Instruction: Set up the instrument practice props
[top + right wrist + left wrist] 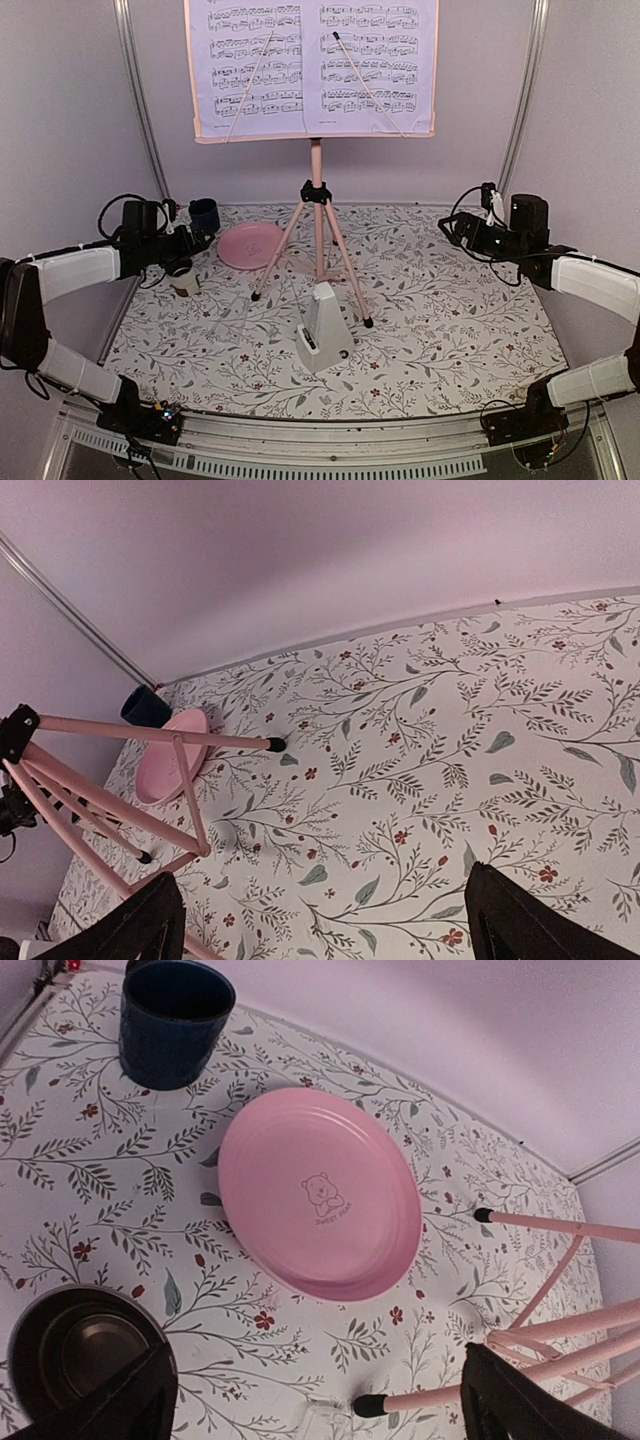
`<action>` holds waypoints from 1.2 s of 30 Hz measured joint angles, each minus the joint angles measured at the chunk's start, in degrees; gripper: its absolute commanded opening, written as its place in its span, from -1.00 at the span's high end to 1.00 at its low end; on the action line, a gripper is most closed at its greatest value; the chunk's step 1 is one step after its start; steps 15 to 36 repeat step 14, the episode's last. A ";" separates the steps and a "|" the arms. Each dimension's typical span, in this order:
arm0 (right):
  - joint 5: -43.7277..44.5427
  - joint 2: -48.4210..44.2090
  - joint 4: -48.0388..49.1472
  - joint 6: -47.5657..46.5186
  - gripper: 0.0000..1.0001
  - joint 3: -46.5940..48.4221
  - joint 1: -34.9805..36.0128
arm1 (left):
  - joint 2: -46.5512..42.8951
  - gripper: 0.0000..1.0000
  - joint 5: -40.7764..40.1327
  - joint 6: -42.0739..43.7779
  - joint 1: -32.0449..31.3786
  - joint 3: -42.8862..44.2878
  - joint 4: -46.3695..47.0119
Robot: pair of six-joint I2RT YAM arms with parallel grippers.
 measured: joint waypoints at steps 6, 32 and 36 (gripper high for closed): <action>3.28 0.07 -0.31 0.02 -0.98 -1.22 -2.97 | 2.58 -0.99 0.68 0.07 0.33 0.66 -1.68; 4.17 0.52 0.52 -0.28 -0.98 -1.57 -4.17 | 2.95 -0.99 1.07 0.48 0.33 0.66 -1.70; 4.17 0.52 0.52 -0.28 -0.98 -1.57 -4.17 | 2.95 -0.99 1.07 0.48 0.33 0.66 -1.70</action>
